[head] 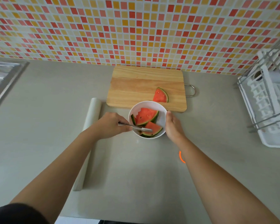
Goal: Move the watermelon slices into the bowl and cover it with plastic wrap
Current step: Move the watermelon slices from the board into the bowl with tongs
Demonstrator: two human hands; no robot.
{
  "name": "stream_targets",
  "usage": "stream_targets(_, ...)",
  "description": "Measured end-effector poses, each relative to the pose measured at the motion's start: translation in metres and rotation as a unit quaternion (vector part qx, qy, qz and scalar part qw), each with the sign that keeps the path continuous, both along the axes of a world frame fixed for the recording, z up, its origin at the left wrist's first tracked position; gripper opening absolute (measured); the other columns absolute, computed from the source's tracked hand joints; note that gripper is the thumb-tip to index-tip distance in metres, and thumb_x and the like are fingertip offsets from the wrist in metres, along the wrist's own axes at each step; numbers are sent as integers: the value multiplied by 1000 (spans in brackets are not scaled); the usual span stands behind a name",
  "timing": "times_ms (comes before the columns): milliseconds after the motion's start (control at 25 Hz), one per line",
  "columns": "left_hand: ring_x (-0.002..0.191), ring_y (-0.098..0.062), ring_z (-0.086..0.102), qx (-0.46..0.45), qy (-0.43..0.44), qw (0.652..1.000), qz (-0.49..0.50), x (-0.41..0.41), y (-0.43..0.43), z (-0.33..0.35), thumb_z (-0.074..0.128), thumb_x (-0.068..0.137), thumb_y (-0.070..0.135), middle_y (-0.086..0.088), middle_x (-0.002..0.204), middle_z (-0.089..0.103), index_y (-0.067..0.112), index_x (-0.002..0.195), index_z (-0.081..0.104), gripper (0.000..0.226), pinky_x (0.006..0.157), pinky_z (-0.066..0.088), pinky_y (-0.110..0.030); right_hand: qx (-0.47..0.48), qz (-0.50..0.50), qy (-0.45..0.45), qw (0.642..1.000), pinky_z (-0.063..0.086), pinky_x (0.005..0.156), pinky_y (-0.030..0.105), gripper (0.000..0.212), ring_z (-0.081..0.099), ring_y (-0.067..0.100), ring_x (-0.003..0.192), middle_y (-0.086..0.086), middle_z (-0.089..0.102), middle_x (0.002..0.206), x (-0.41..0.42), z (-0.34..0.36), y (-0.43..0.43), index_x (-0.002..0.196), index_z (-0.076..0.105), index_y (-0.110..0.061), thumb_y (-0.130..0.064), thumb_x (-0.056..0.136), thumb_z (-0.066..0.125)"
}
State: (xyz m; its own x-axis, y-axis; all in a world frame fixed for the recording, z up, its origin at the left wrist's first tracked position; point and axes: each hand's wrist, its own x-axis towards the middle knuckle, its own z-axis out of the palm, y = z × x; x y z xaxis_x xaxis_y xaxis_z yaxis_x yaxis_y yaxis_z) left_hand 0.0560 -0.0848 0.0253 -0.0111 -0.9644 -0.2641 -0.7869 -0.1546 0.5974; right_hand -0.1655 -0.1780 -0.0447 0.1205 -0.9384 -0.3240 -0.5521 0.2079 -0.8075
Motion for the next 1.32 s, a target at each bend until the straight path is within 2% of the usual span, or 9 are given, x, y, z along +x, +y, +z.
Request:
stream_targets(120, 59, 0, 50, 23, -56, 998, -18, -6, -1, 10, 65, 84, 42, 14, 59, 56, 19, 84, 76, 26, 52, 36, -11, -11, 3, 9, 1000, 33, 73, 29, 45, 51, 23, 83, 6, 56, 88, 2, 2, -2, 94, 58, -14, -40, 97, 22)
stream_targets(280, 65, 1, 53, 62, -69, 996, -4, 17, -3, 37, 69, 80, 43, 12, 67, 61, 23, 84, 76, 22, 53, 38, -9, -18, 10, 25, 999, 32, 69, 29, 43, 49, 24, 77, 6, 54, 81, 1, 3, -3, 85, 55, -14, -39, 98, 22)
stream_targets(360, 69, 1, 55, 35, -56, 997, 36, 33, -9, 48, 71, 78, 43, 13, 70, 65, 26, 85, 77, 20, 57, 37, -8, -21, 12, 24, 999, 34, 69, 29, 45, 50, 25, 78, 9, 57, 82, 1, 2, -3, 86, 57, -12, -38, 98, 22)
stream_targets(480, 70, -6, 55, -45, -8, 991, 126, 36, -35, 43, 70, 80, 43, 7, 72, 65, 23, 87, 77, 22, 61, 41, -20, -17, 5, 18, 1000, 35, 70, 30, 45, 53, 26, 80, 10, 59, 85, 1, 3, -1, 86, 57, -13, -39, 98, 22)
stream_targets(600, 68, -14, 52, -83, 1, 986, 147, 24, -71, 20, 66, 85, 41, 1, 69, 60, 18, 91, 75, 26, 60, 37, -24, -22, 7, 23, 999, 34, 68, 30, 45, 53, 27, 78, 9, 58, 79, -5, 3, 0, 78, 53, -13, -39, 98, 22)
stream_targets(800, 89, -20, 59, -137, -35, 989, 32, 7, -113, -7, 68, 84, 38, -1, 89, 66, 19, 118, 67, 40, 78, 36, -24, -32, 15, 37, 999, 34, 67, 31, 46, 53, 27, 78, 12, 58, 79, -16, 2, -1, 71, 50, -12, -38, 98, 24)
stream_targets(1000, 86, -34, 64, -197, -143, 964, -107, -4, -130, -17, 69, 84, 33, -13, 95, 70, 11, 123, 64, 44, 78, 50, -40, -41, 15, 36, 998, 36, 66, 32, 47, 56, 29, 77, 14, 58, 74, -16, 1, -3, 64, 48, -14, -38, 98, 25)
stream_targets(1200, 87, -36, 64, -209, -144, 967, 9, 27, -124, -24, 69, 85, 29, -17, 92, 70, 7, 115, 67, 38, 79, 49, -40, -41, 17, 39, 998, 33, 64, 31, 48, 53, 27, 72, 8, 56, 69, -17, 1, -4, 59, 45, -18, -39, 98, 26)
stream_targets(1320, 74, -25, 62, -157, -105, 974, 127, 40, -122, -21, 66, 85, 37, -10, 79, 69, 13, 96, 72, 26, 65, 47, -30, -44, 21, 43, 998, 32, 62, 31, 49, 52, 25, 68, 0, 51, 60, -16, 3, -4, 56, 43, -19, -39, 98, 26)
